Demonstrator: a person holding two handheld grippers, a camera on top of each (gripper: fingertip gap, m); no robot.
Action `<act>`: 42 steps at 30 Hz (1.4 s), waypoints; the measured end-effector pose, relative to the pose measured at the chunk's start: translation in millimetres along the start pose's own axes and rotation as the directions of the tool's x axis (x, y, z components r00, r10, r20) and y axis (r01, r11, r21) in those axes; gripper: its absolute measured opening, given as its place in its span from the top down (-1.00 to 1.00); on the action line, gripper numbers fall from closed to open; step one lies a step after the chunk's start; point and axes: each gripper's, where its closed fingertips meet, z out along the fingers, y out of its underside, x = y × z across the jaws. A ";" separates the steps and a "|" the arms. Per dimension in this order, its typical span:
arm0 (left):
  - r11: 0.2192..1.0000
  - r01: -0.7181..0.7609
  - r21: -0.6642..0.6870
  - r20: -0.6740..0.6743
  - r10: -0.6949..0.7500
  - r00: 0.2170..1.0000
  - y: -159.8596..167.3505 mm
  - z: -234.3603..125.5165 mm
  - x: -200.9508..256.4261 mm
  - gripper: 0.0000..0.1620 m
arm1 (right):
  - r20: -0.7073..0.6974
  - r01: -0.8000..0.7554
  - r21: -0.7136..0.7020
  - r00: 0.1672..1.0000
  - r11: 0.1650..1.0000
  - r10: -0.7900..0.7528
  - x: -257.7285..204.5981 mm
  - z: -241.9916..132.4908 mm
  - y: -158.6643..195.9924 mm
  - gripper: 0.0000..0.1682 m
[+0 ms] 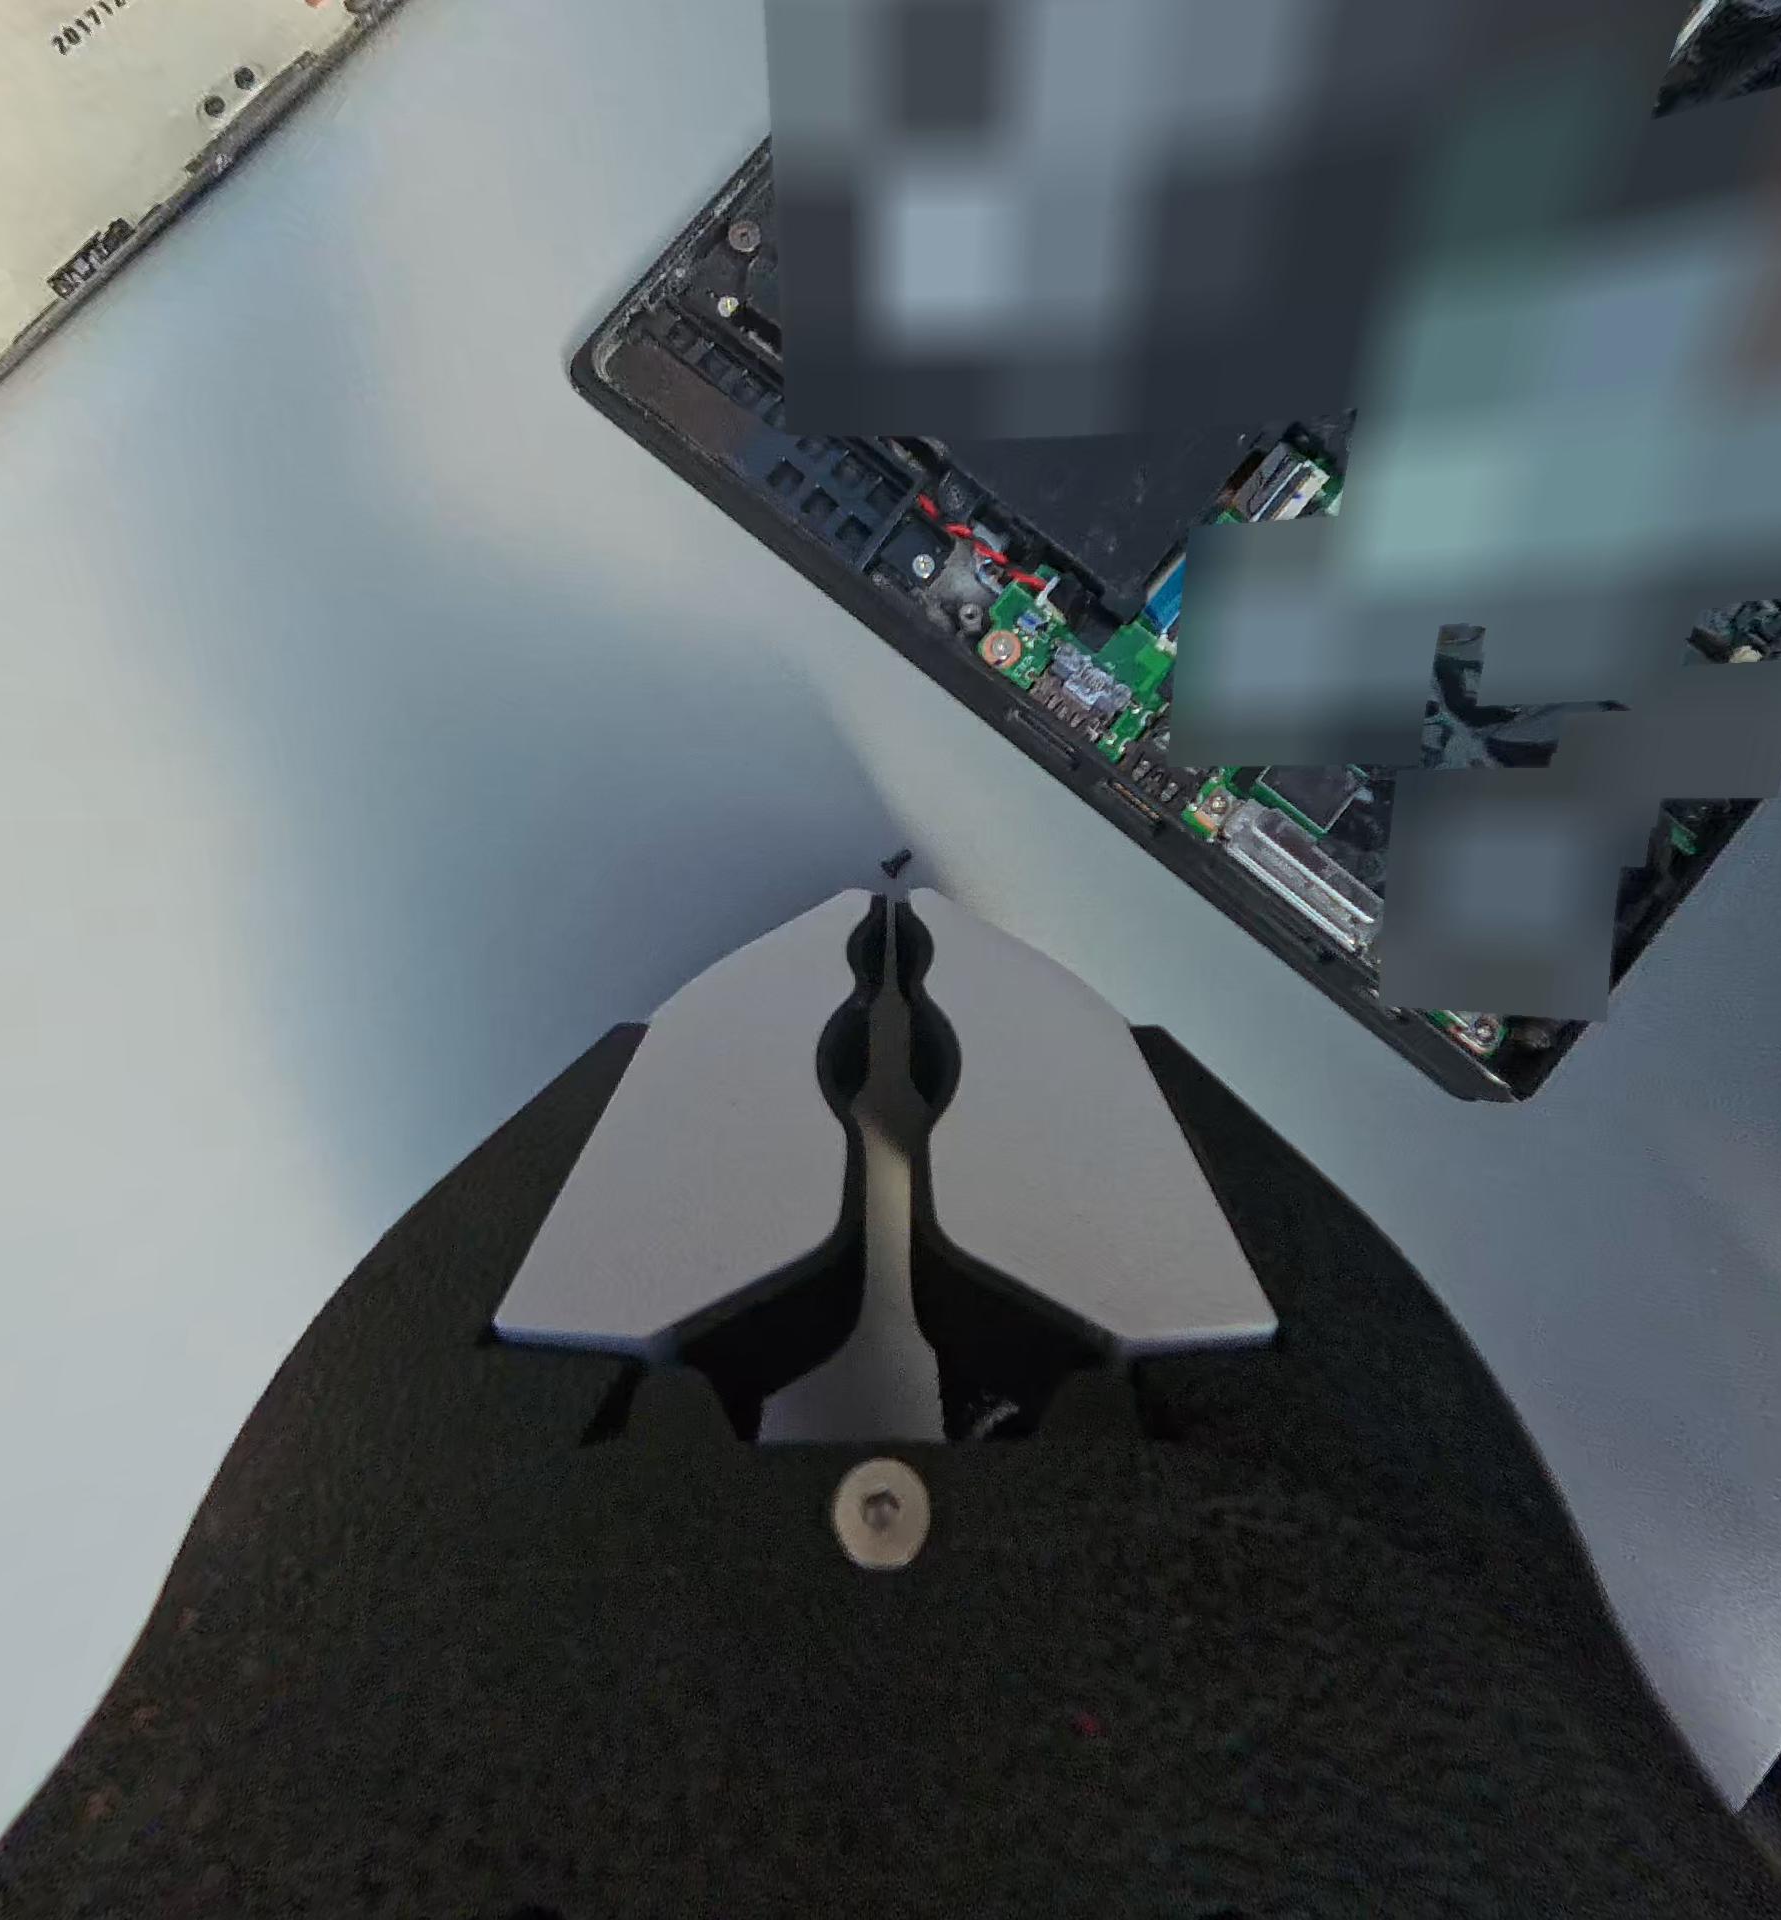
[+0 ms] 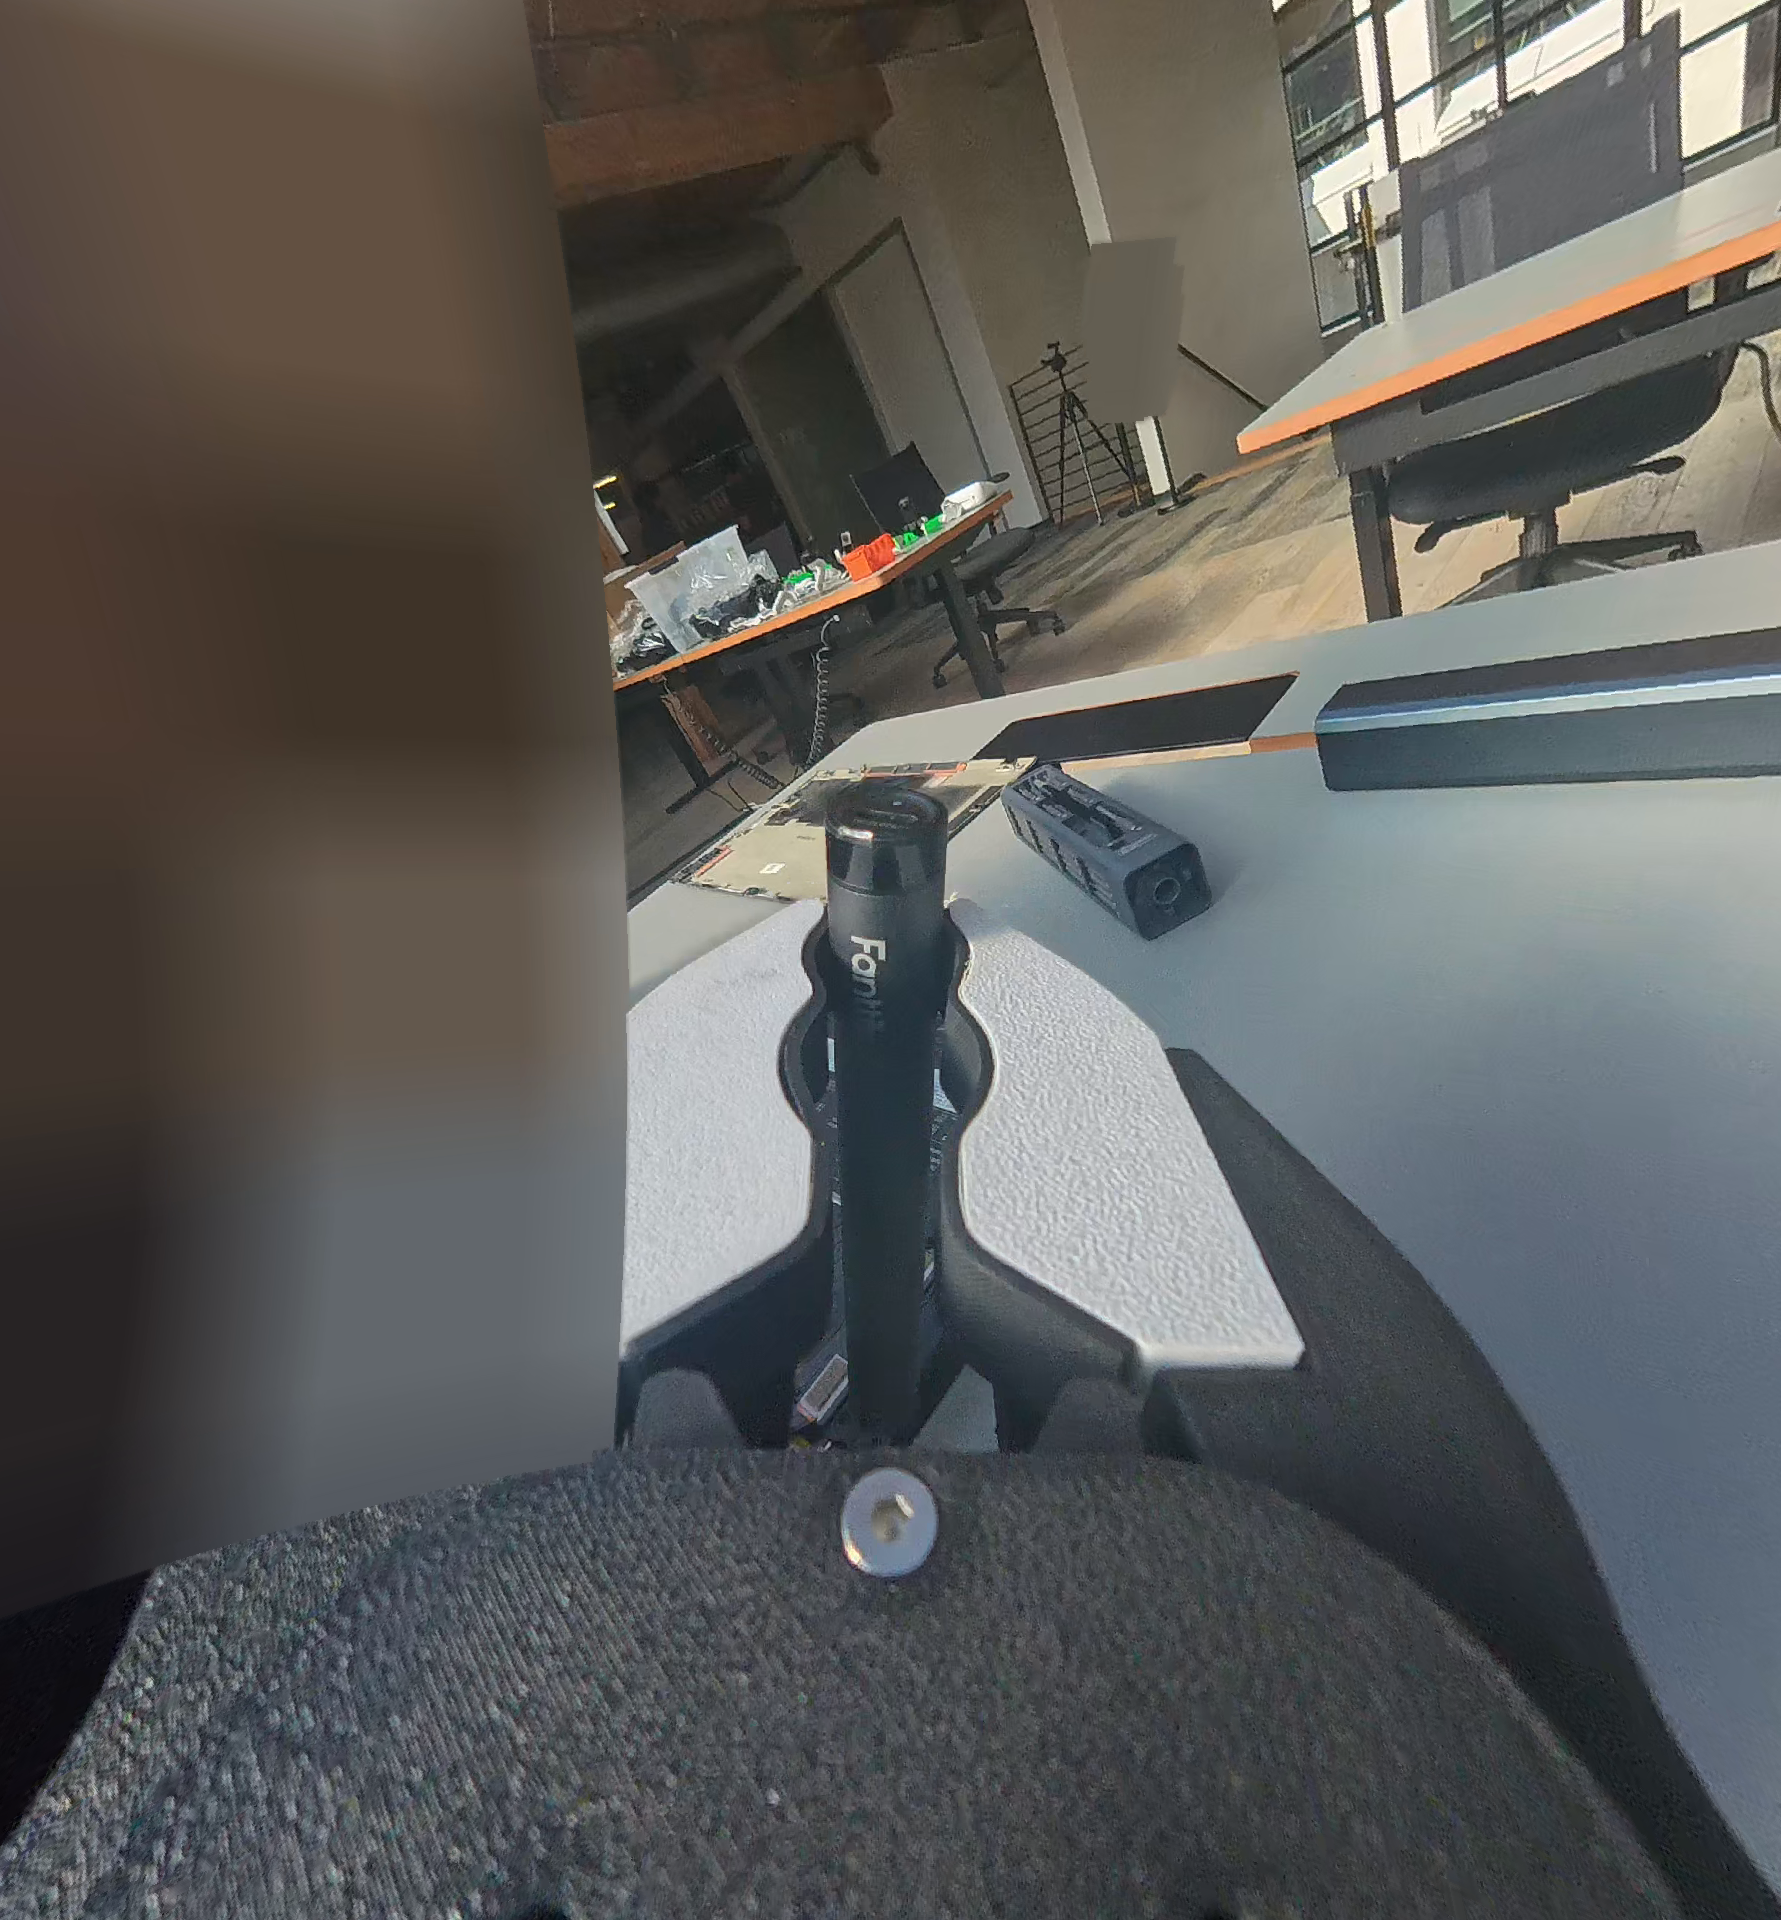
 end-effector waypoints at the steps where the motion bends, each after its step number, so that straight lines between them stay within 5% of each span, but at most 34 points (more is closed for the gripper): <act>1: 1.000 -0.007 -0.001 0.002 0.007 1.000 -1.2 1.2 0.4 1.00 | -0.006 -0.003 -0.022 1.000 1.000 0.003 -0.3 -2.4 1.5 0.81; 13: 1.000 0.011 -0.004 0.018 -0.011 1.000 -5.3 10.1 1.4 0.97 | -0.014 -0.013 -0.084 1.000 0.996 0.012 -5.9 -11.8 4.0 0.81; 26: 0.992 0.034 0.120 -0.012 -0.033 0.999 -18.6 0.8 3.8 1.00 | -0.062 -0.192 -0.333 0.981 0.923 0.182 16.6 -10.1 40.7 0.81; 34: 0.931 -0.050 0.363 -0.105 0.094 0.990 -86.9 -20.3 46.7 1.00 | 0.155 -0.163 0.029 0.975 0.986 0.157 -22.5 18.2 -34.1 0.80; 42: 0.891 -0.298 0.342 -0.189 0.375 0.907 -141.6 25.8 119.8 1.00 | 0.158 -0.150 0.075 0.978 0.986 0.137 -31.9 17.6 -29.2 0.81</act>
